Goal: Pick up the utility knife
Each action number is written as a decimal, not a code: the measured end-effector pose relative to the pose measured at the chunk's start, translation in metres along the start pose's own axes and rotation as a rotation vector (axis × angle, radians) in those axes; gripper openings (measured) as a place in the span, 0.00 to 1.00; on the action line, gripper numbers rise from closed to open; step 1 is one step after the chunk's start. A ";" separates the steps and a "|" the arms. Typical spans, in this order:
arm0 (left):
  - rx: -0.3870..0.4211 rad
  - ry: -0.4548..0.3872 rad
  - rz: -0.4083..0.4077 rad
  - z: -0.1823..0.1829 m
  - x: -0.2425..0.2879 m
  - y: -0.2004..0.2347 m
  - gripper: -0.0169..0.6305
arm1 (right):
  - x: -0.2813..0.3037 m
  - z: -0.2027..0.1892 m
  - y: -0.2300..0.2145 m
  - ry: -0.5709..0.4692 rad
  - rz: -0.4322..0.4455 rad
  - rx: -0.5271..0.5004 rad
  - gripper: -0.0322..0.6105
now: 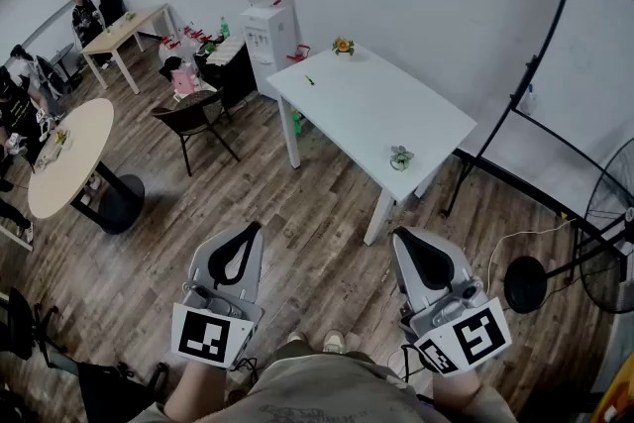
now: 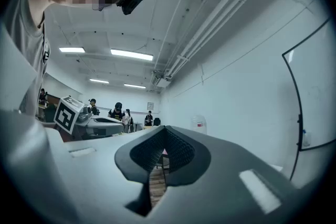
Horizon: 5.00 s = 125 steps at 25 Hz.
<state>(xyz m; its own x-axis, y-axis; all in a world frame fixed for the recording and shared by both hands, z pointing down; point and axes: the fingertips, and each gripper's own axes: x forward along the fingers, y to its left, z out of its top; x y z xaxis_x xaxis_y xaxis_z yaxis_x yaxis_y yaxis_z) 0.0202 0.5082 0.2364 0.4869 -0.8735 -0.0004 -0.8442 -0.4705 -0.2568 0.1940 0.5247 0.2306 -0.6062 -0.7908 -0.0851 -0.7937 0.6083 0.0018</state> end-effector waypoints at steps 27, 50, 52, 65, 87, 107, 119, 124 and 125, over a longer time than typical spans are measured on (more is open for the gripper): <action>-0.037 -0.008 0.016 0.002 -0.014 0.009 0.03 | -0.004 0.001 -0.007 -0.017 -0.087 0.017 0.26; -0.048 0.029 -0.015 -0.039 0.057 0.061 0.03 | 0.073 -0.032 -0.046 0.065 -0.102 0.005 0.32; -0.056 0.040 -0.016 -0.049 0.073 0.074 0.03 | 0.092 -0.038 -0.055 0.071 -0.104 0.012 0.32; -0.089 0.041 -0.056 -0.083 0.206 0.208 0.03 | 0.271 -0.053 -0.111 0.126 -0.120 0.011 0.33; -0.093 0.074 -0.053 -0.144 0.309 0.367 0.03 | 0.480 -0.086 -0.159 0.155 -0.119 0.008 0.33; -0.191 0.193 -0.104 -0.232 0.545 0.473 0.03 | 0.679 -0.199 -0.333 0.346 -0.158 0.063 0.33; -0.184 0.299 -0.179 -0.299 0.675 0.507 0.03 | 0.761 -0.278 -0.411 0.489 -0.167 0.191 0.34; -0.164 0.349 -0.242 -0.317 0.700 0.500 0.03 | 0.764 -0.302 -0.423 0.529 -0.196 0.241 0.34; -0.161 0.355 -0.257 -0.319 0.704 0.499 0.03 | 0.763 -0.307 -0.424 0.538 -0.206 0.252 0.34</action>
<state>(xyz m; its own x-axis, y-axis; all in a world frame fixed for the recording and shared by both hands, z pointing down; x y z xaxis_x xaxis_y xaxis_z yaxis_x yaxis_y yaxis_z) -0.1295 -0.3814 0.4164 0.6018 -0.7016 0.3816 -0.7439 -0.6663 -0.0519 0.0524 -0.3578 0.4706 -0.4346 -0.7775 0.4545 -0.9005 0.3851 -0.2021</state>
